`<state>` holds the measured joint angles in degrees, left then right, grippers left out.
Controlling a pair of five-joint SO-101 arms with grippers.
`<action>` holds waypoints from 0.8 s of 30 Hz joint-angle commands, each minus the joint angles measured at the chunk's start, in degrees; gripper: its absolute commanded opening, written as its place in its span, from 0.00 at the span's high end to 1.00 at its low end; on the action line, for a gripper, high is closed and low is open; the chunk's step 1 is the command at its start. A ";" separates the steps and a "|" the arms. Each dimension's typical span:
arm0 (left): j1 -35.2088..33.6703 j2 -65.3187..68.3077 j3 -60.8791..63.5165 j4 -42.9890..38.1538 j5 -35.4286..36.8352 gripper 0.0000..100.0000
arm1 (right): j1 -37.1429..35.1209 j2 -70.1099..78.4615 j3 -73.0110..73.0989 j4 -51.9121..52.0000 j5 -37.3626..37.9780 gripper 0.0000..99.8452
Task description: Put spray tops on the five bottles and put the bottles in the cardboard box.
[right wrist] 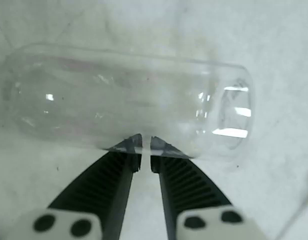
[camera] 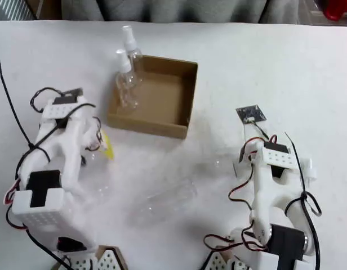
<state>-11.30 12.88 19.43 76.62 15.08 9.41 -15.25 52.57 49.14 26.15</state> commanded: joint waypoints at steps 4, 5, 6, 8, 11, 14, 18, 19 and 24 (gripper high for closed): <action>1.19 -1.01 -4.22 2.64 -23.21 0.80 | -0.57 -1.45 0.53 -0.31 0.62 0.98; 1.01 -1.01 -4.40 2.55 -23.21 0.80 | -0.57 -1.45 0.53 -0.31 0.62 0.98; 1.01 -1.10 -4.40 2.55 -23.30 0.80 | -0.57 -1.45 0.53 -0.31 0.62 0.98; 0.84 -1.10 -4.40 2.55 -22.77 0.77 | -0.57 -1.45 0.53 -0.31 0.62 0.98; 0.75 -1.10 -4.40 2.55 -20.48 0.69 | -0.57 -1.45 0.53 -0.31 0.62 0.98; 0.92 -1.10 -4.13 2.55 -20.57 0.61 | -0.57 -1.45 0.53 -0.31 0.62 0.98; 0.66 -1.63 -4.13 2.90 -20.66 0.62 | -0.57 -1.45 0.53 -0.31 0.62 0.98; 0.22 -2.42 -3.78 2.81 -20.66 0.63 | -0.66 -1.45 0.53 -0.31 0.62 0.98; -0.04 -11.30 4.13 -1.05 -20.22 0.66 | -0.66 -1.45 0.53 -0.31 0.62 0.98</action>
<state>-10.86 10.59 19.16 78.29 -6.37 9.41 -15.25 52.57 49.14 26.15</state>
